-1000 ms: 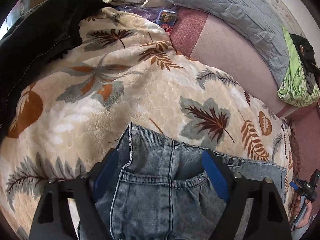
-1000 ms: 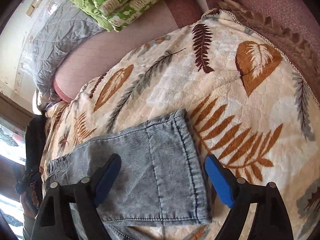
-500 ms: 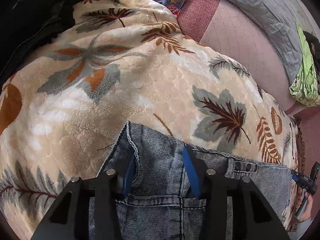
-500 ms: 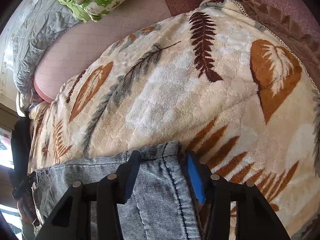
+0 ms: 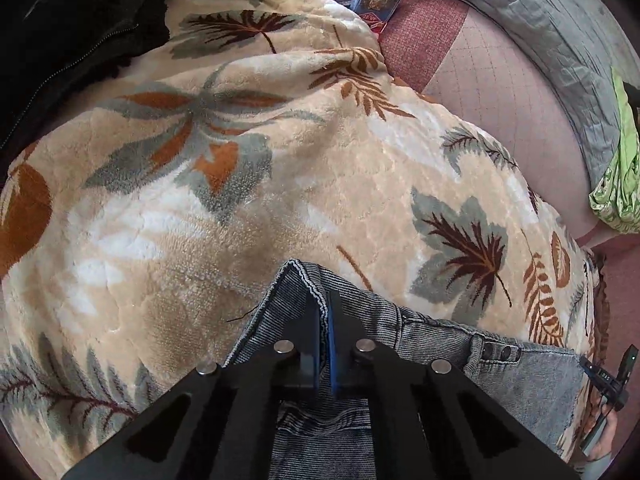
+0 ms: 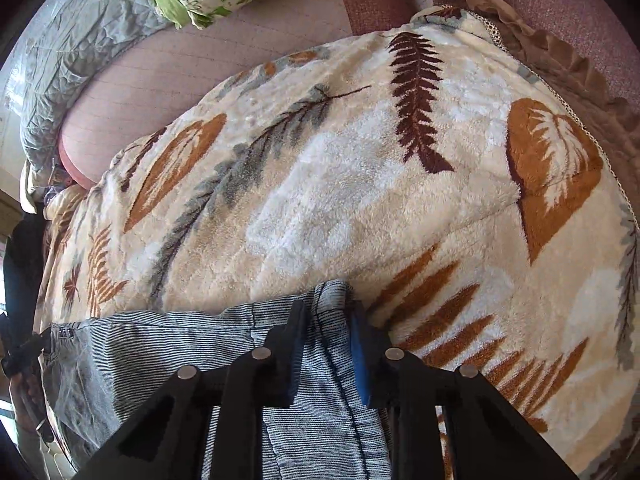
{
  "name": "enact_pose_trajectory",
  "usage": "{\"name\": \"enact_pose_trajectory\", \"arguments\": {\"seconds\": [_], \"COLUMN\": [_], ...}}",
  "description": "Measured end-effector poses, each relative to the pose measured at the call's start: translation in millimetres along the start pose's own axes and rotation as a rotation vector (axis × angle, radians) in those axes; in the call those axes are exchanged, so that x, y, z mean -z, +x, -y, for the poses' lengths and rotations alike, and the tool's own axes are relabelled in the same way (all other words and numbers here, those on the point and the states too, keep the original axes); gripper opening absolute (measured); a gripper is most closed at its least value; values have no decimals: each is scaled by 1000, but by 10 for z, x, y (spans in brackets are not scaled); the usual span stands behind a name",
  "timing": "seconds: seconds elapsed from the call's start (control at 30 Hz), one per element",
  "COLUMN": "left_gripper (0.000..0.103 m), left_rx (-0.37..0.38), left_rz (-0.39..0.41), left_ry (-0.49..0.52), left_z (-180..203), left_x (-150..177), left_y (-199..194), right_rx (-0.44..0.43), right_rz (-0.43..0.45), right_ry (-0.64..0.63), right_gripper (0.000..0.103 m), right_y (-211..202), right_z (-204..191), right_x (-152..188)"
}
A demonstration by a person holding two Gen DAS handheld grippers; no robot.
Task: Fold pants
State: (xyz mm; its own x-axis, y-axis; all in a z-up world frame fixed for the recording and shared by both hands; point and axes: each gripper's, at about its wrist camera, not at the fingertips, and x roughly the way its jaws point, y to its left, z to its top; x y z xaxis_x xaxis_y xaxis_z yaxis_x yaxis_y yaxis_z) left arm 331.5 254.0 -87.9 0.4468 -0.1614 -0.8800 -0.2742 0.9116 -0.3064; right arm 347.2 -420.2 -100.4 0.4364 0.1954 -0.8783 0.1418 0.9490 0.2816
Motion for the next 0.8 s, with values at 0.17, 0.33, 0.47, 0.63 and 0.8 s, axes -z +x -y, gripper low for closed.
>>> {"name": "enact_pose_trajectory", "arguments": {"seconds": [0.17, 0.33, 0.47, 0.63, 0.8], "left_gripper": [2, 2, 2, 2, 3], "left_rx": [44, 109, 176, 259, 270], "left_rz": [79, 168, 250, 324, 295], "left_ry": [-5, 26, 59, 118, 144], "left_z": [29, 77, 43, -197, -599], "left_x": [16, 140, 413, 1061, 1811], "left_y": [-311, -845, -1409, -2080, -2260], "right_rx": [-17, -58, -112, -184, -218], "right_rz": [61, 146, 223, 304, 260], "right_ry": [-4, -8, -32, -89, -123], "right_gripper": [18, 18, 18, 17, 18], "right_y": [-243, -719, -1275, -1993, -2202], "right_z": [-70, -117, -174, -216, -137], "right_x": [-3, 103, 351, 1033, 2111]}}
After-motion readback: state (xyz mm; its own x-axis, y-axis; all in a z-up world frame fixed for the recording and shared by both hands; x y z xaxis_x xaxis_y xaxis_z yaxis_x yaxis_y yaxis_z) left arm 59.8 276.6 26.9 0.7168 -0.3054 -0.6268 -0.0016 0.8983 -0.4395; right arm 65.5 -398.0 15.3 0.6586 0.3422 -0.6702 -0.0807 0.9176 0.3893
